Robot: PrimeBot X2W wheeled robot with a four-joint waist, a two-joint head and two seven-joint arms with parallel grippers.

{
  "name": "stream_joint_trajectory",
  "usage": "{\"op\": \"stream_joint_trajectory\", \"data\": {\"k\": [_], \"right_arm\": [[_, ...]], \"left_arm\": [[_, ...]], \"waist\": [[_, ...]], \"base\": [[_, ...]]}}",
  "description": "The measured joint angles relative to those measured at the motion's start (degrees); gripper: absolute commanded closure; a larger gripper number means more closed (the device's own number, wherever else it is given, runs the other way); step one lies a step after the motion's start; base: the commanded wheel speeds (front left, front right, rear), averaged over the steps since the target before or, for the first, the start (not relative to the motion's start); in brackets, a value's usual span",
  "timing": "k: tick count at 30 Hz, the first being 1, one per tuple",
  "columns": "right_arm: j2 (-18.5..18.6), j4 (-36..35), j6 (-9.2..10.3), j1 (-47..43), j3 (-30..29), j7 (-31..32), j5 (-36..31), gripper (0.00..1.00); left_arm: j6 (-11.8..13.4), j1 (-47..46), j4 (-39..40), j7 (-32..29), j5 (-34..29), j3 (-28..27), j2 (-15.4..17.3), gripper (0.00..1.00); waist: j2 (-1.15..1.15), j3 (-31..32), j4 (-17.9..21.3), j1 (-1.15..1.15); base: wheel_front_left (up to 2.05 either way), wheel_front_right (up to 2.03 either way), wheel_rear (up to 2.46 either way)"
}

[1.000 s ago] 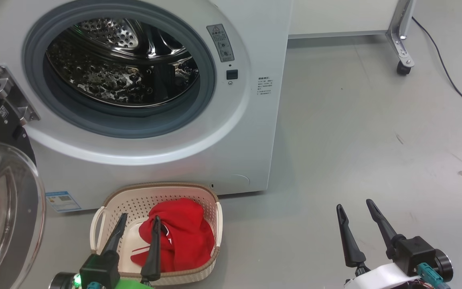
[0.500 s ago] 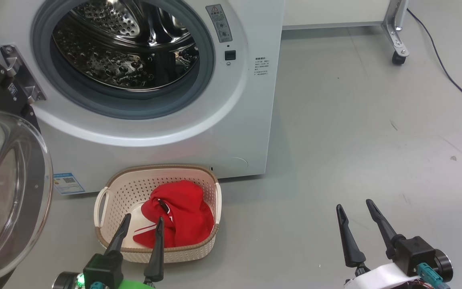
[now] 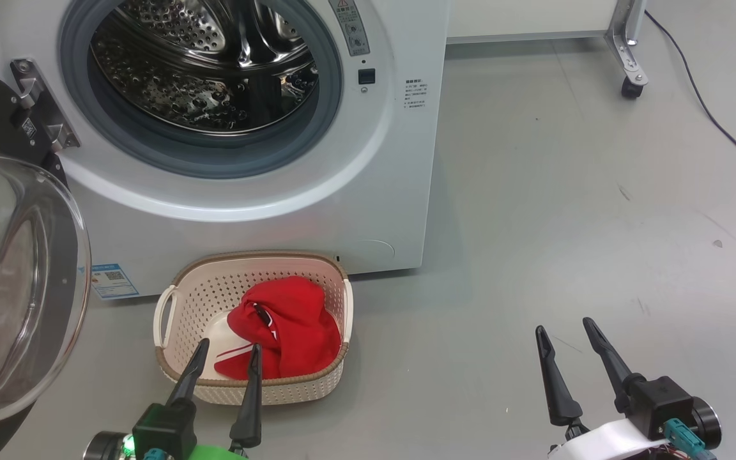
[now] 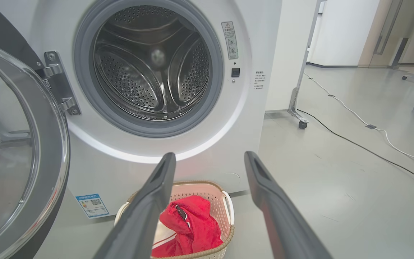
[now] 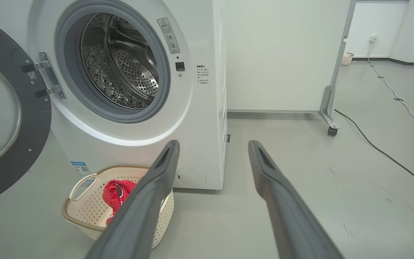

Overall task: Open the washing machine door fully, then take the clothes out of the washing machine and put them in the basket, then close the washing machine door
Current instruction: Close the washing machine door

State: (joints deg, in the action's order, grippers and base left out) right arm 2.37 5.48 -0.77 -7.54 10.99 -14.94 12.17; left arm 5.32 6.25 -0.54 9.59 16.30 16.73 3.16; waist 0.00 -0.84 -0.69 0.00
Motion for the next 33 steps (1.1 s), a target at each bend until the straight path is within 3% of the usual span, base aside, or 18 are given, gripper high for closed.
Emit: {"op": "stream_joint_trajectory", "data": {"k": [33], "right_arm": [[0.0,-0.1,0.03,0.0,-0.7,0.0,0.0,0.0]], "left_arm": [[0.0,0.1,0.7,0.0,0.0,0.7,0.0,0.0]], "waist": [[0.0,-0.5,-0.7,0.0]], "base": [[-0.01,0.01,0.0]]}}
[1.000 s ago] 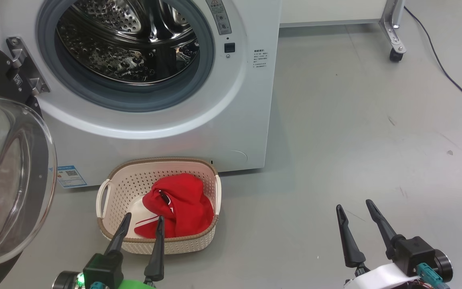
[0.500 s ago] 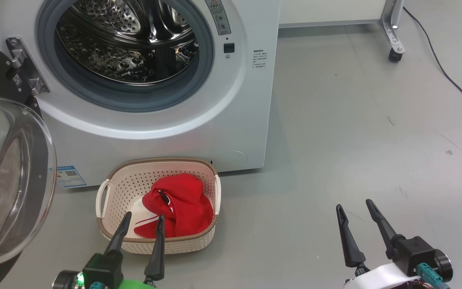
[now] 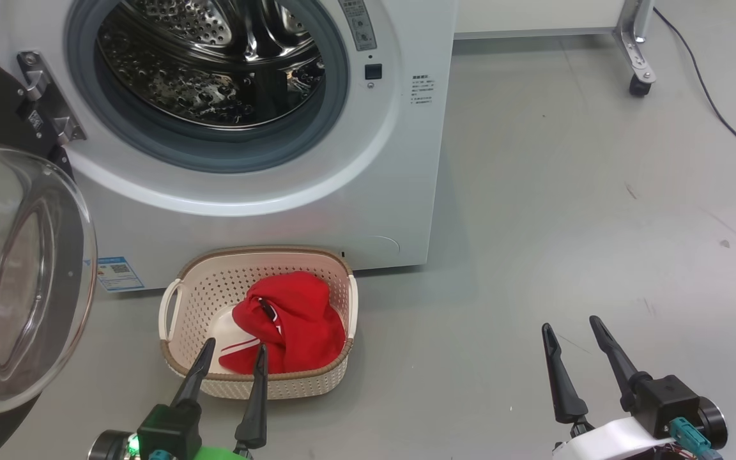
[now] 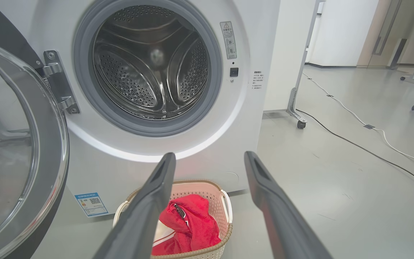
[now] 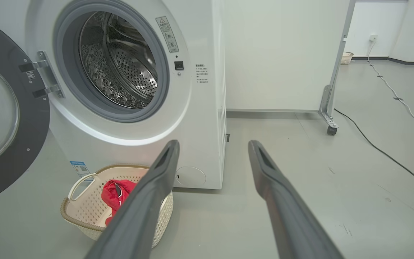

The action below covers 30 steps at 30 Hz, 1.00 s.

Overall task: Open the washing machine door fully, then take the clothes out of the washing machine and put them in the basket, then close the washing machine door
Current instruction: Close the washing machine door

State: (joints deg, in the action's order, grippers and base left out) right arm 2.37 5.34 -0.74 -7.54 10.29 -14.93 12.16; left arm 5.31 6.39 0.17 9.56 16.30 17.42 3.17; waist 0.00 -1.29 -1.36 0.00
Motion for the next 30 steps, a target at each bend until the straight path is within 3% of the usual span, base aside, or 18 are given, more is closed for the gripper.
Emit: {"op": "stream_joint_trajectory", "data": {"k": [12,30], "right_arm": [[0.0,-0.8,0.37,0.0,-1.1,0.0,-0.1,0.0],[0.0,-1.7,0.13,0.0,-1.6,0.0,-0.3,0.0]], "left_arm": [[0.0,0.0,-0.4,0.0,0.0,0.7,0.0,0.0],[0.5,-0.2,-1.2,0.1,-0.2,-0.8,0.0,0.0]], "waist": [[0.0,-0.2,-4.5,0.0],[0.0,-1.1,-15.9,0.0]], "base": [[0.0,0.0,0.0],[0.0,0.0,0.0]]}}
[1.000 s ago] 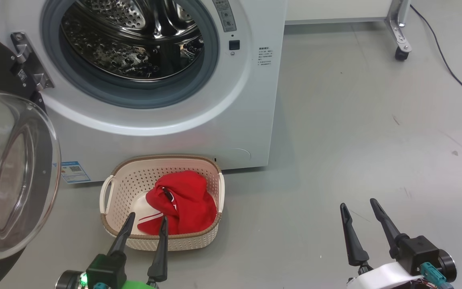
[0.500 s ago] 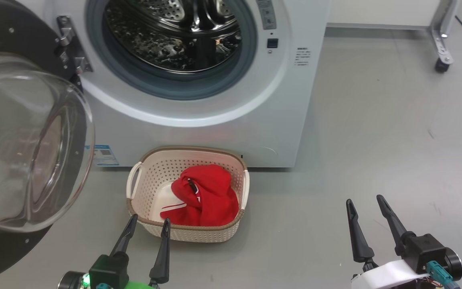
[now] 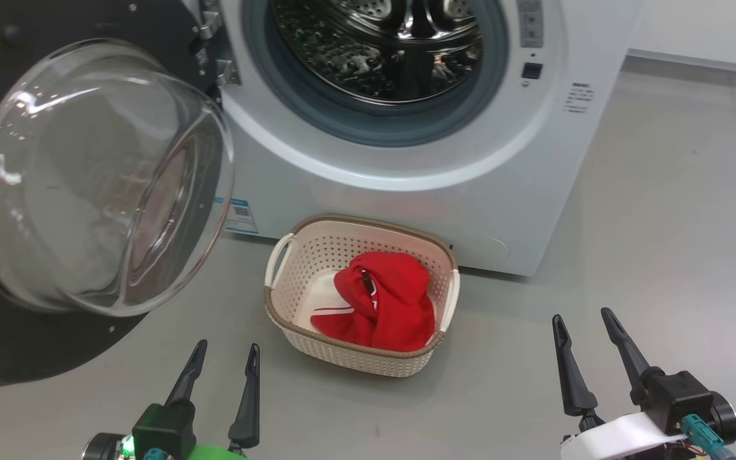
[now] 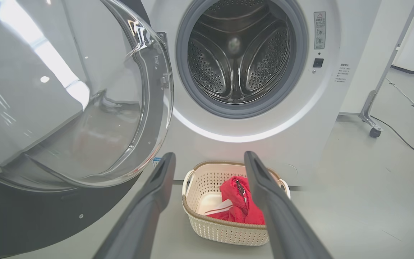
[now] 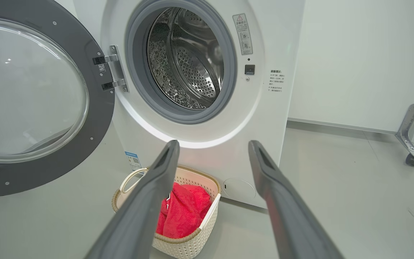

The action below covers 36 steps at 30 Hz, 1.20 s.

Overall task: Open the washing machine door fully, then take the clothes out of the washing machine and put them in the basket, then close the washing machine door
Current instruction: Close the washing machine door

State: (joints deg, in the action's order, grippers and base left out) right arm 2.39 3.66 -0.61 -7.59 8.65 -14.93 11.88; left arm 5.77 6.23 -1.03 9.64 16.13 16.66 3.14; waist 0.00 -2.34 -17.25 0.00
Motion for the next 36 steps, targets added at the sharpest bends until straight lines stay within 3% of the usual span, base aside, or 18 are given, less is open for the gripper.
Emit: {"op": "stream_joint_trajectory", "data": {"k": [13,30,31,32,33,34,36], "right_arm": [[0.0,0.2,-0.82,0.0,0.8,0.0,-0.5,0.0],[0.0,1.0,-1.33,0.1,1.5,0.0,-0.9,0.0],[0.0,1.0,-1.33,0.1,1.5,0.0,-0.9,0.0],[0.0,1.1,-1.34,0.1,1.5,0.0,-0.9,0.0],[0.0,1.1,-1.34,0.1,1.5,0.0,-0.9,0.0],[0.0,1.1,-1.34,0.1,1.5,0.0,-0.9,0.0],[0.0,1.1,-1.34,0.1,1.5,0.0,-0.9,0.0]], "left_arm": [[0.3,-0.1,-0.2,0.1,0.0,-1.0,0.0,0.0],[0.5,-0.1,-0.2,0.6,0.0,-1.5,-0.1,0.0],[0.5,-0.1,-0.2,0.6,0.0,-1.5,-0.1,0.35],[0.5,-0.1,-0.2,0.6,0.0,-1.5,-0.1,0.56],[0.5,-0.1,-0.3,0.6,0.0,-1.5,-0.1,0.89],[0.5,-0.1,-0.3,0.6,0.0,-1.5,-0.1,1.0],[0.5,-0.1,-0.3,0.5,0.0,-1.5,-0.1,1.0]], "waist": [[0.0,-0.7,-6.1,0.0],[0.0,-0.9,-6.3,0.0],[0.0,-0.9,-6.2,0.0],[0.0,-0.9,-6.2,0.0],[0.0,-0.9,-6.1,0.0],[0.0,-0.9,-6.0,0.0],[0.0,-1.0,-5.9,0.0]], "base": [[0.0,0.0,0.0],[0.0,0.0,0.0],[0.0,0.0,0.0],[0.0,0.0,0.0],[0.0,0.0,0.0],[0.0,0.0,0.0],[0.0,0.0,0.0]]}}
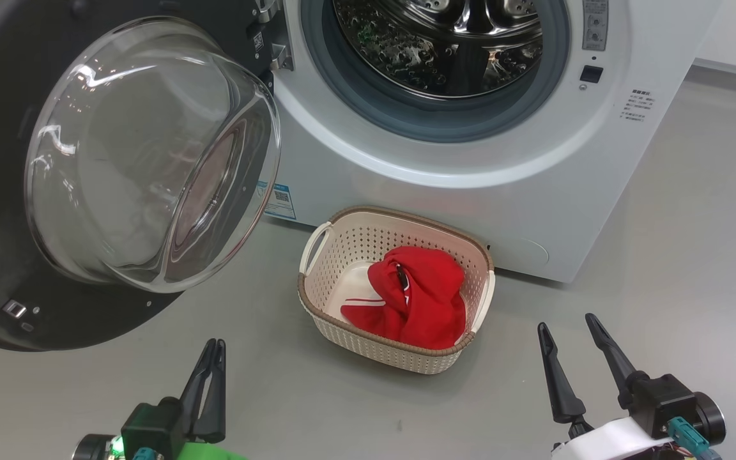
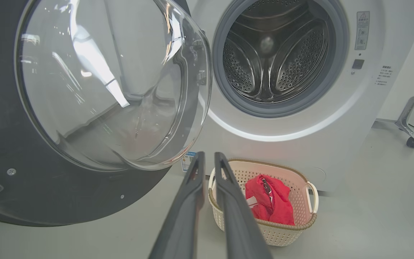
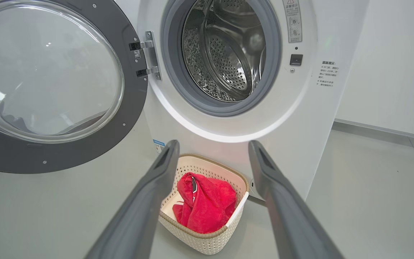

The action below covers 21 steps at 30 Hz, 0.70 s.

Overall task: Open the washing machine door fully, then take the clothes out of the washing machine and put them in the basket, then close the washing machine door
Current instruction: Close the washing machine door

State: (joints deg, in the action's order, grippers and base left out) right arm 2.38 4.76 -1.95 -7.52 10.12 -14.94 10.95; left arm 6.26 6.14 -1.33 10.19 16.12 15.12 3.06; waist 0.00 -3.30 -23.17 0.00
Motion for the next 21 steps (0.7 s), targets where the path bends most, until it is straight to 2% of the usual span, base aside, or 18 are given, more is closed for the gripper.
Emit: {"op": "stream_joint_trajectory", "data": {"k": [9,13,16,21], "right_arm": [[0.0,0.2,-0.02,0.0,0.0,0.0,0.0,0.0],[0.0,0.2,-0.19,0.1,0.0,0.0,0.0,0.0],[0.0,0.2,-0.44,0.2,0.0,0.0,0.0,0.0],[0.0,0.2,-0.45,0.3,-0.2,0.0,-0.2,0.0]], "left_arm": [[0.0,0.0,0.3,0.0,0.8,0.1,0.0,1.0],[-0.5,-0.1,1.8,0.8,4.7,0.1,-0.1,1.0],[-3.1,-0.2,3.8,1.1,13.3,0.2,-0.2,1.0],[-6.1,-0.4,9.9,2.2,35.7,1.5,-0.2,1.0]], "waist": [[0.0,-0.1,0.4,0.0],[0.0,-0.2,0.5,0.0],[0.0,-0.2,0.5,0.0],[0.0,-0.5,0.4,0.0]], "base": [[0.0,0.0,0.0],[0.0,0.0,0.0],[0.0,0.0,0.0],[0.0,0.0,0.0]]}}
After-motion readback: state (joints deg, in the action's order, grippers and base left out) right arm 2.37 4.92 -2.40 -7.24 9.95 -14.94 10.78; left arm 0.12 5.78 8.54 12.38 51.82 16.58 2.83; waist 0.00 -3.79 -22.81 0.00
